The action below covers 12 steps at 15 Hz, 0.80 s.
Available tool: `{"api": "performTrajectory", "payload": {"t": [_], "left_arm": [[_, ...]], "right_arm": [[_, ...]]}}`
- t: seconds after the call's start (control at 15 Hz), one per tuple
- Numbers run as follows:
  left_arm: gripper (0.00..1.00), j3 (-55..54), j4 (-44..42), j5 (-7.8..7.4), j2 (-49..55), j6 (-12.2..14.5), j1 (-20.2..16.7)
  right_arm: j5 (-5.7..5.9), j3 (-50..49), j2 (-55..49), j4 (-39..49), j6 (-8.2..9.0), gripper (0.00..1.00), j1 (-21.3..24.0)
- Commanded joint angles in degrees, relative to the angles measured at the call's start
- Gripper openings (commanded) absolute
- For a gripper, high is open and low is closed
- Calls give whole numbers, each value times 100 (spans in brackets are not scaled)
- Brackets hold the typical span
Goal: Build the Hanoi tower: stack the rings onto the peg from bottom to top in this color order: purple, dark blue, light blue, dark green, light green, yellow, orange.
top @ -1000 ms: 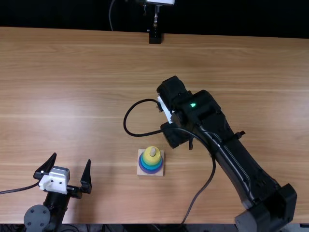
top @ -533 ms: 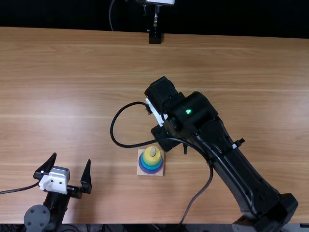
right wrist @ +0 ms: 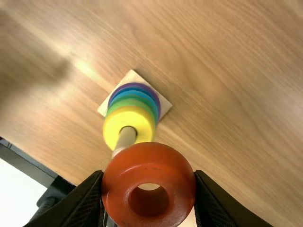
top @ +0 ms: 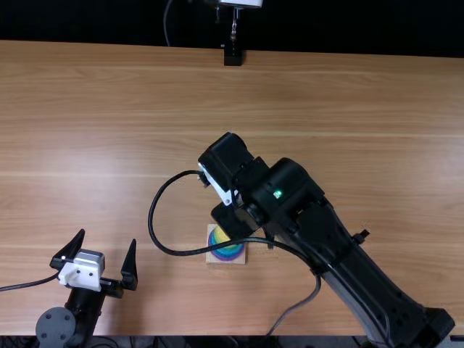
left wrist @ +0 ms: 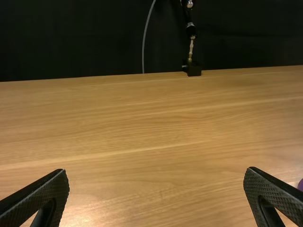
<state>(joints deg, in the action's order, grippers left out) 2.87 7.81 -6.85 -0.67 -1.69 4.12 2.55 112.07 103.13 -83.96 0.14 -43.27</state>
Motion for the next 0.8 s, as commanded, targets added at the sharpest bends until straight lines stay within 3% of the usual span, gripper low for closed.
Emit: {"api": "performTrajectory", "payload": {"t": [0.0, 0.73], "left_arm": [[100, -287, 83, -116, 67, 32, 1], [100, -287, 83, -116, 67, 32, 1]], "right_arm": [[-12, 140, -153, -5, 28, 0, -86], [-12, -335, -153, 5, 60, 0, -182]]}}
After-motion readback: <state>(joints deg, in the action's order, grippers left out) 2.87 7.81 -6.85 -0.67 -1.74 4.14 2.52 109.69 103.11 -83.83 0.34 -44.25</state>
